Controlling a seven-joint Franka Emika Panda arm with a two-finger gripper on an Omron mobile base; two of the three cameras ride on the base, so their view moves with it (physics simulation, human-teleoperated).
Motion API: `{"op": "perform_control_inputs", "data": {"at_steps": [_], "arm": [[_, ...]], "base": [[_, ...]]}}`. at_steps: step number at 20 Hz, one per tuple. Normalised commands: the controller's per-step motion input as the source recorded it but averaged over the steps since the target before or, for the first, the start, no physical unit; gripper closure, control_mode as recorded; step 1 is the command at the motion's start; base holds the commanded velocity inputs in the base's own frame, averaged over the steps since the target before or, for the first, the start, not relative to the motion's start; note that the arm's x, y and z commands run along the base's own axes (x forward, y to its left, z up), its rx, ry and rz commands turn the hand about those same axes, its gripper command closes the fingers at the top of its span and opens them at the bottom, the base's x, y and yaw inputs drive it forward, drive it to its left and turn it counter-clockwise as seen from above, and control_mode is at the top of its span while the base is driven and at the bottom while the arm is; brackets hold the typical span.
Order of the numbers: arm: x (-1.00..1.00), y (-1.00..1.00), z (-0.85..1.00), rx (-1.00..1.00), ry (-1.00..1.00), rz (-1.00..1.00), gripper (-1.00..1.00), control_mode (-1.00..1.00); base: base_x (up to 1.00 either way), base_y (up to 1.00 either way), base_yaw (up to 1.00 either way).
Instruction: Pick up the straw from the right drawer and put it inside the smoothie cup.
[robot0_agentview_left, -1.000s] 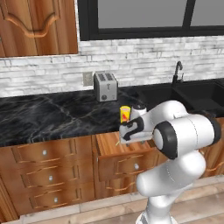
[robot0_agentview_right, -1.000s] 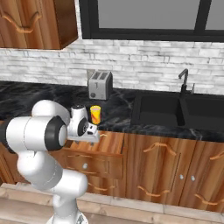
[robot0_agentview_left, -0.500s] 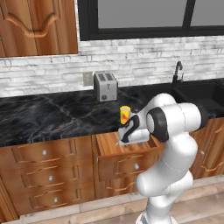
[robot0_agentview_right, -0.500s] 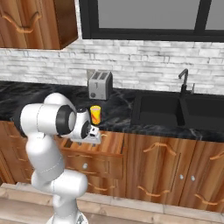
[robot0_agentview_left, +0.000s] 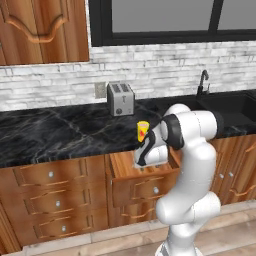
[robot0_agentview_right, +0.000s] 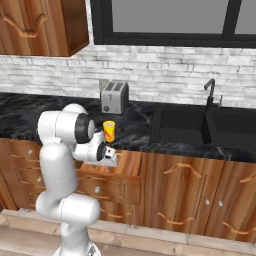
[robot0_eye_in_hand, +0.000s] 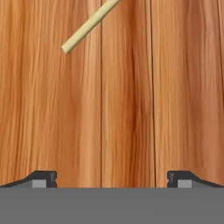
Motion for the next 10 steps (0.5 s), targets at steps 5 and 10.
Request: {"op": "perform_control_inputs", "data": {"at_steps": [5,10], "arm": [[0.18,0.00,-0.38,0.00,0.00,0.00,-1.00,-1.00],[0.00,0.00,-0.29,0.00,0.07,0.00,-1.00,-1.00]], "base": [[0.00,0.00,0.00],[0.00,0.00,0.00]]}}
